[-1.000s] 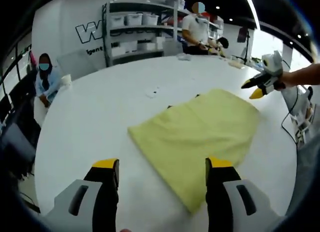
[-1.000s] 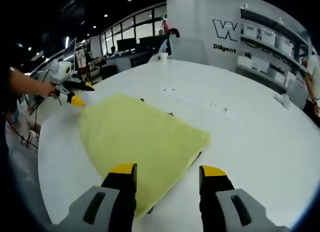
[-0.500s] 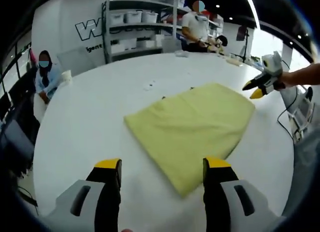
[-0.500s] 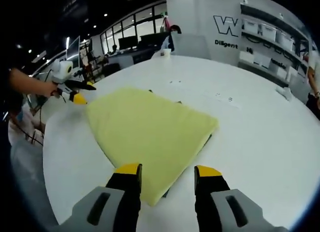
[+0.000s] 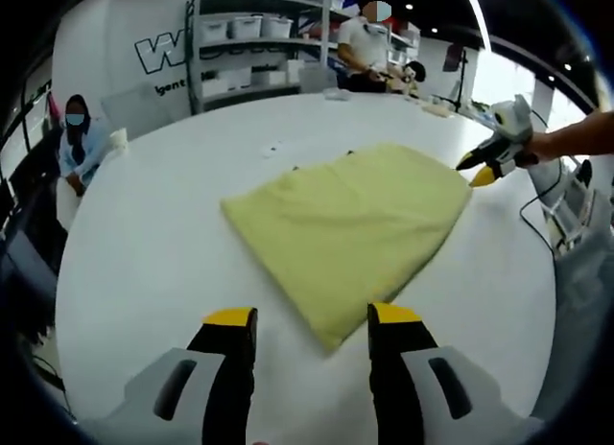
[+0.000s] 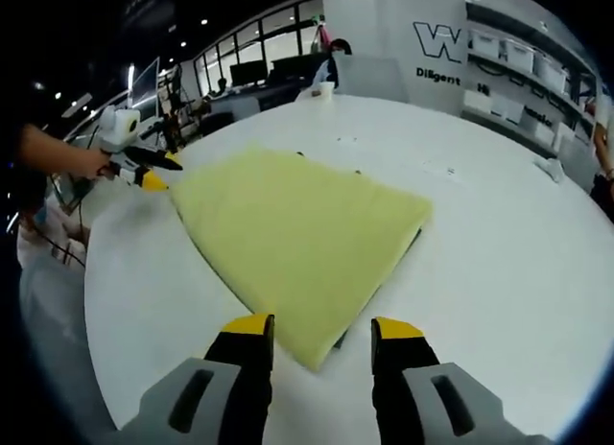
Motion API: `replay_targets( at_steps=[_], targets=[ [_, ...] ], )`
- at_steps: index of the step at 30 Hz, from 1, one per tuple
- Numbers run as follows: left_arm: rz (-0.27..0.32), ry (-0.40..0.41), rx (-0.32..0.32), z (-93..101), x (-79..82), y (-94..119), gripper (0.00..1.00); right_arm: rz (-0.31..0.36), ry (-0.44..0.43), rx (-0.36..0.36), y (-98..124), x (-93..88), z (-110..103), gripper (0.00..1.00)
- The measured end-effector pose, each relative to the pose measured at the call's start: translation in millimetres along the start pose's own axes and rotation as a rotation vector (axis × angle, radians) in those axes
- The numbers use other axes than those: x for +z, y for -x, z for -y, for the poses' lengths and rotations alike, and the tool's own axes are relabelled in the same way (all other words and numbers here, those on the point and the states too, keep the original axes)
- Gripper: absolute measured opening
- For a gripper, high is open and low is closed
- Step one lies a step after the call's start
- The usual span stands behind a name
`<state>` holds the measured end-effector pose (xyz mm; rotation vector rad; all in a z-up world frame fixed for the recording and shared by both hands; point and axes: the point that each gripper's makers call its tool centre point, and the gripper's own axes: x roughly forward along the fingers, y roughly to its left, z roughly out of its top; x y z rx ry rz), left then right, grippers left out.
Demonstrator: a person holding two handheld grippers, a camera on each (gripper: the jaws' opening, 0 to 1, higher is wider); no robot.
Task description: Fold the garment on the visible template until the final outline fits inside the template.
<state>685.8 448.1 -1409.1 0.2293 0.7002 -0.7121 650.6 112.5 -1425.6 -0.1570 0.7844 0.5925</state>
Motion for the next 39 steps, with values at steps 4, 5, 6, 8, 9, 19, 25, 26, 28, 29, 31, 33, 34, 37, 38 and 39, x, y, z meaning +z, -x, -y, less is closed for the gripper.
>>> replay_targets(
  at_steps=[4, 5, 6, 8, 9, 19, 25, 26, 28, 29, 31, 33, 34, 37, 38, 39],
  targets=[
    [-0.008, 0.006, -0.011, 4.3, -5.3, -0.2, 0.45, -0.005, -0.003, 0.003, 0.5, -2.9, -1.1, 0.36],
    [-0.013, 0.005, -0.015, 5.5, -7.0, -0.1, 0.43, -0.006, -0.003, 0.003, 0.7, -3.3, -1.4, 0.35],
    [-0.017, 0.004, -0.017, 6.6, -8.5, -0.3, 0.41, -0.007, -0.004, 0.004, 0.8, -3.5, -1.8, 0.35],
    [-0.024, 0.004, -0.028, 10.0, -12.3, -0.7, 0.38, -0.009, -0.007, 0.008, 0.6, -4.3, -4.1, 0.35],
    [-0.029, 0.001, -0.03, 11.2, -14.3, -1.3, 0.37, -0.01, -0.004, 0.008, 0.2, -4.9, -4.2, 0.35],
    [-0.05, -0.011, -0.052, 14.7, -21.9, -5.6, 0.26, -0.042, -0.002, 0.008, -2.8, -18.8, -6.5, 0.29],
    [-0.06, -0.008, -0.053, 14.8, -24.3, -6.6, 0.2, -0.053, 0.043, 0.008, 0.1, -21.2, -6.5, 0.11],
    [-0.061, -0.008, -0.052, 14.6, -24.6, -6.7, 0.18, -0.051, 0.047, 0.01, 0.2, -20.9, -6.5, 0.08],
    [-0.063, -0.016, -0.046, 13.5, -25.5, -6.6, 0.13, -0.056, 0.056, 0.011, 0.4, -21.6, -7.4, 0.05],
    [-0.064, -0.023, -0.042, 12.8, -26.1, -6.4, 0.1, -0.059, 0.06, 0.009, 0.2, -21.9, -6.2, 0.04],
    [-0.061, -0.039, -0.044, 12.5, -26.4, -6.0, 0.09, -0.066, 0.062, 0.009, -0.1, -22.8, -5.3, 0.0],
    [-0.061, -0.075, -0.041, 11.8, -26.5, -5.5, 0.08, -0.071, 0.07, 0.007, -0.1, -23.1, -4.0, 0.0],
    [-0.061, -0.093, -0.042, 11.9, -26.5, -5.3, 0.07, -0.073, 0.074, 0.007, -0.1, -23.1, -3.8, 0.0],
    [-0.066, -0.138, -0.048, 11.8, -27.1, -5.1, 0.07, -0.084, 0.106, 0.006, 0.3, -23.1, -2.7, 0.0],
    [-0.063, -0.167, -0.049, 10.8, -26.2, -5.1, 0.07, -0.089, 0.125, 0.004, 0.5, -23.3, -1.9, 0.0],
    [-0.063, -0.179, -0.052, 10.7, -26.2, -5.1, 0.07, -0.09, 0.123, 0.005, 0.4, -23.3, -2.4, 0.0]
  ],
)
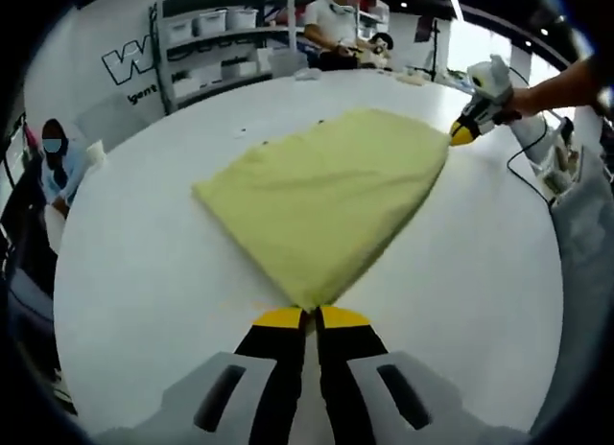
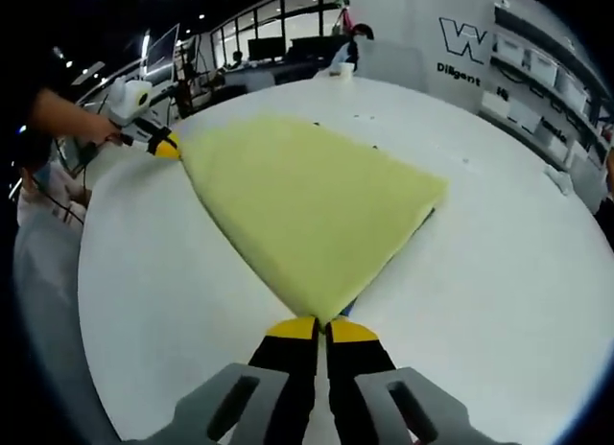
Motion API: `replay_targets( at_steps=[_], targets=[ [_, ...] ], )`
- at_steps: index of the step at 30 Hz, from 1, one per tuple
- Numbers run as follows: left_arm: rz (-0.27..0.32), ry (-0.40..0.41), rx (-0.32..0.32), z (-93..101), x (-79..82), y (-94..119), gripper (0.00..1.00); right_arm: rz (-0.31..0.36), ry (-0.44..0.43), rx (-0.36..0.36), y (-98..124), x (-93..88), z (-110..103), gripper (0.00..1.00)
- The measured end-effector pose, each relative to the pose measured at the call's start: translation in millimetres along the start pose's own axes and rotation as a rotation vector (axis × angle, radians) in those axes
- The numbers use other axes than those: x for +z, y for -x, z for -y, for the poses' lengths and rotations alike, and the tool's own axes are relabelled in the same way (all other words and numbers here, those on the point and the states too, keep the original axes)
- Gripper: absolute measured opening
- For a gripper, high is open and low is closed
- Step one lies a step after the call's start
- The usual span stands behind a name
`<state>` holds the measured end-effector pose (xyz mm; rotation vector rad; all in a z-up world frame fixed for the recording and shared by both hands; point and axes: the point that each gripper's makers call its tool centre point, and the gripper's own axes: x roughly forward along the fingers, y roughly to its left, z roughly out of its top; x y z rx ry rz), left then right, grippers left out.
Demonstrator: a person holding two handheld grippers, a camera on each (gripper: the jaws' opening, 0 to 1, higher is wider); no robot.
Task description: Fold the garment on the visible template until the final outline fits inside the template.
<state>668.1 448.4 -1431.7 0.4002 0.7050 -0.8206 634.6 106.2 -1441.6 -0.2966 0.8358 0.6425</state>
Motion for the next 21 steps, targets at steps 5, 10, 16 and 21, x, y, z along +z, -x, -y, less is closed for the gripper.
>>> replay_targets(
  at_steps=[5, 10, 16, 21],
  targets=[
    [-0.015, -0.038, -0.008, 1.1, -4.4, 0.7, 0.06, -0.01, 0.017, -0.008, -0.7, -0.6, 1.9, 0.0],
    [-0.035, -0.03, -0.005, 1.2, -10.1, -1.6, 0.03, -0.012, 0.015, -0.023, -2.0, -2.8, 3.9, 0.0],
    [-0.038, -0.012, 0.007, -3.2, -10.6, -4.0, 0.03, -0.014, 0.032, -0.038, -1.3, -2.9, 7.3, 0.0],
    [-0.032, -0.003, 0.012, -2.6, -8.7, -2.0, 0.06, -0.018, 0.041, -0.031, 1.0, -3.9, 5.7, 0.0]
  ],
)
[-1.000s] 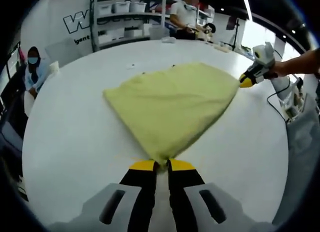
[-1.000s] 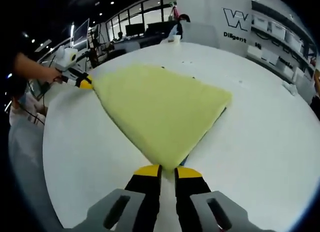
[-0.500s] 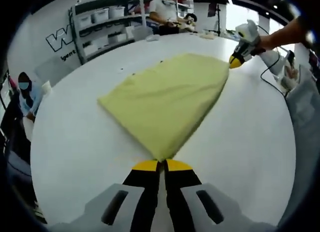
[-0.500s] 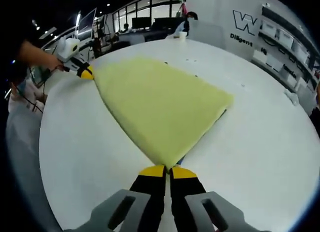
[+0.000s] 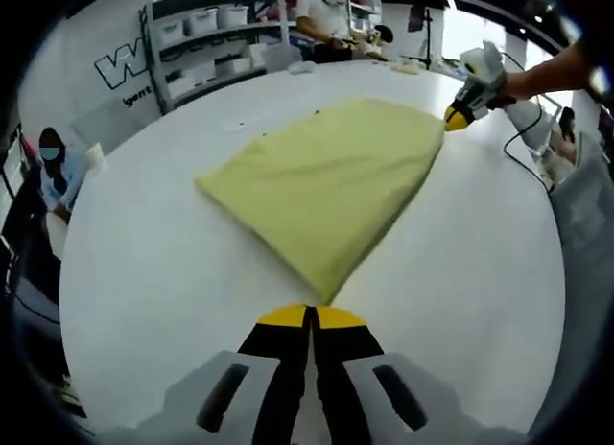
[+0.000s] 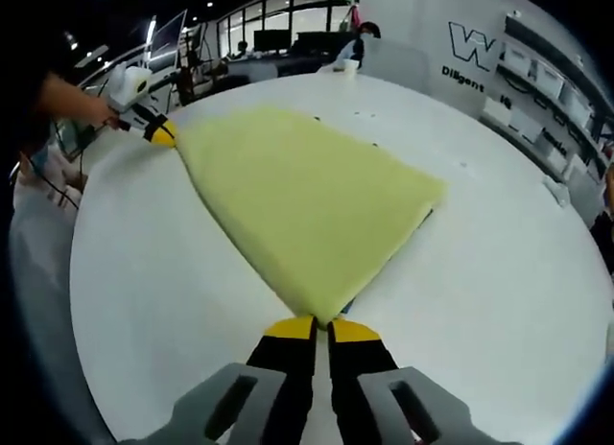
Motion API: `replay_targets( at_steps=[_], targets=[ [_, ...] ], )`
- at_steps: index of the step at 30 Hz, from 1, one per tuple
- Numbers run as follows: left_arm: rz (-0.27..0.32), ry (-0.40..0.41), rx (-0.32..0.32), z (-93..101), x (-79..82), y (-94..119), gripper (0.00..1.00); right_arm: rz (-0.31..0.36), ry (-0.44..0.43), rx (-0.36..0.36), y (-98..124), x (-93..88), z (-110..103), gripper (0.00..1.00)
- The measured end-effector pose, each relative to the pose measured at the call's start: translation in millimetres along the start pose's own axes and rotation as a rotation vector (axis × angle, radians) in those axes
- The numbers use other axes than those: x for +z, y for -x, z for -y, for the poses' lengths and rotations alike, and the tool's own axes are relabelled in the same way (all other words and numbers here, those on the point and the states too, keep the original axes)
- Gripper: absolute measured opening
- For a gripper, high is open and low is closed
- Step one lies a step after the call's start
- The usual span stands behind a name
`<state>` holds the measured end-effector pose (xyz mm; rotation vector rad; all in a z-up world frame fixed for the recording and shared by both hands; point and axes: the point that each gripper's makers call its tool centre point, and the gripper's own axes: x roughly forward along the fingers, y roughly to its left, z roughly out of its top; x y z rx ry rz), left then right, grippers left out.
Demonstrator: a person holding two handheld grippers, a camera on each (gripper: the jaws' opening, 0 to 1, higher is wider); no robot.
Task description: Fold the garment on the visible template until the final outline fits inside the template.
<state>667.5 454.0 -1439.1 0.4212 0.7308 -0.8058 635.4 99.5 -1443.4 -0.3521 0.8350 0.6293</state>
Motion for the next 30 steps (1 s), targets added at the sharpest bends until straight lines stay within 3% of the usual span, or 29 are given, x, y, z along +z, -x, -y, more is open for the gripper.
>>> replay_targets(
  at_steps=[5, 11, 16, 18, 23, 30],
  targets=[
    [0.014, 0.021, 0.018, -1.9, 2.7, 4.7, 0.18, 0.022, -0.032, -0.005, 6.0, 1.9, 0.3, 0.09],
    [0.072, -0.047, 0.072, -6.5, 18.9, 13.1, 0.25, 0.078, -0.011, -0.02, 13.4, 14.5, -2.2, 0.14],
    [0.12, -0.047, 0.017, 7.6, 31.5, 13.1, 0.23, 0.104, 0.026, -0.007, 13.8, 23.4, -9.0, 0.13],
    [0.113, -0.052, 0.008, 10.9, 30.5, 9.8, 0.23, 0.112, 0.042, 0.001, 11.7, 25.2, -11.7, 0.13],
    [0.068, -0.061, -0.017, 15.6, 17.6, -3.8, 0.22, 0.057, 0.055, 0.012, 2.0, 15.5, -15.5, 0.12],
    [0.045, -0.034, -0.025, 15.1, 13.5, 0.3, 0.21, 0.035, 0.03, 0.015, 1.8, 9.5, -12.8, 0.11]
  ],
)
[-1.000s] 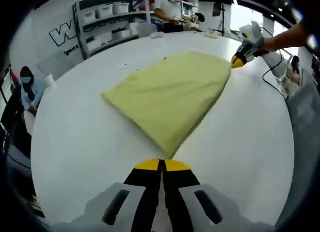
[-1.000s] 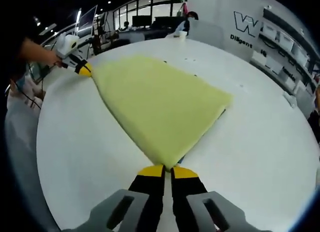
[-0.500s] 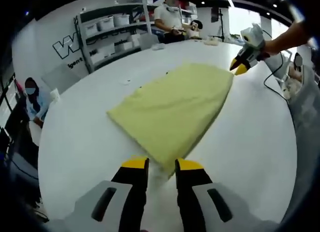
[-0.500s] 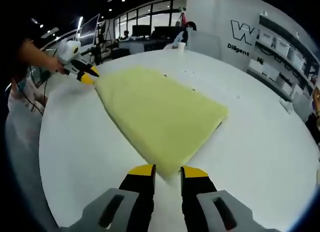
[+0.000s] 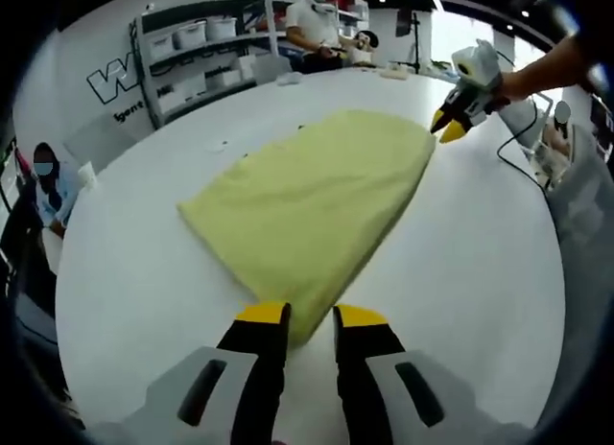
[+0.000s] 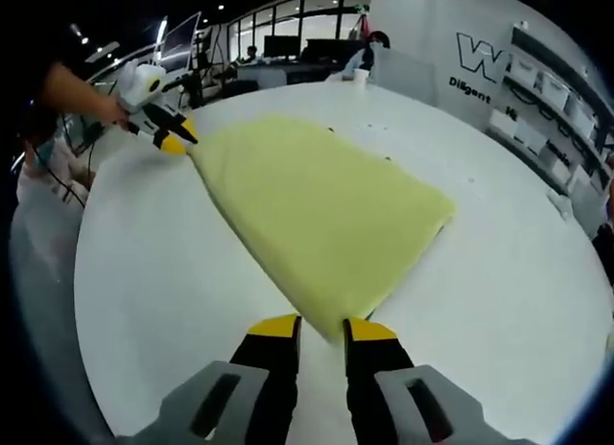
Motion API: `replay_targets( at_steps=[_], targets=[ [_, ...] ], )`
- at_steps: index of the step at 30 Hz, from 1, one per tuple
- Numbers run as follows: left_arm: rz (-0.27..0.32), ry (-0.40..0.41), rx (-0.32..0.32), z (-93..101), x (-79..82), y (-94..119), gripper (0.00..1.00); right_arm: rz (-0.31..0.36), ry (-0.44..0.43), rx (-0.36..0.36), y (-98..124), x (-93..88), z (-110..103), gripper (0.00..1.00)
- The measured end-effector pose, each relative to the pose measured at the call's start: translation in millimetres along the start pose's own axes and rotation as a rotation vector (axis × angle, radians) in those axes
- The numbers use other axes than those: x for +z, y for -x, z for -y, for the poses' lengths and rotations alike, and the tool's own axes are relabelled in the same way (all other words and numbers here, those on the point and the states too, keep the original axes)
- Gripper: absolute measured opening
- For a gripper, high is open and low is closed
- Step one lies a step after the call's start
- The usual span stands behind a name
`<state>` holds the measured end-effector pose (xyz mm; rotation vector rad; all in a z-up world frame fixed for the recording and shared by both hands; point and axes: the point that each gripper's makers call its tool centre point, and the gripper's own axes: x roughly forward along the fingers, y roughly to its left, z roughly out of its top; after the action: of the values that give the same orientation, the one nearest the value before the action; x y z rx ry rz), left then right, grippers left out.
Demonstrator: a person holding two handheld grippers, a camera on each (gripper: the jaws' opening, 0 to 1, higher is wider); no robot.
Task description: Fold the garment on the visible template until the final outline fits inside the template.
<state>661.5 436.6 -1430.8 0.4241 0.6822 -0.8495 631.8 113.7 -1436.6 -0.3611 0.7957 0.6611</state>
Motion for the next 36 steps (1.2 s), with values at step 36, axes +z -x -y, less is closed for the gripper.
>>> replay_targets(
  at_steps=[36],
  targets=[
    [0.074, 0.107, 0.123, -16.5, 9.2, 49.4, 0.55, 0.11, -0.052, -0.019, 44.5, 14.6, -20.0, 0.41]
  ],
)
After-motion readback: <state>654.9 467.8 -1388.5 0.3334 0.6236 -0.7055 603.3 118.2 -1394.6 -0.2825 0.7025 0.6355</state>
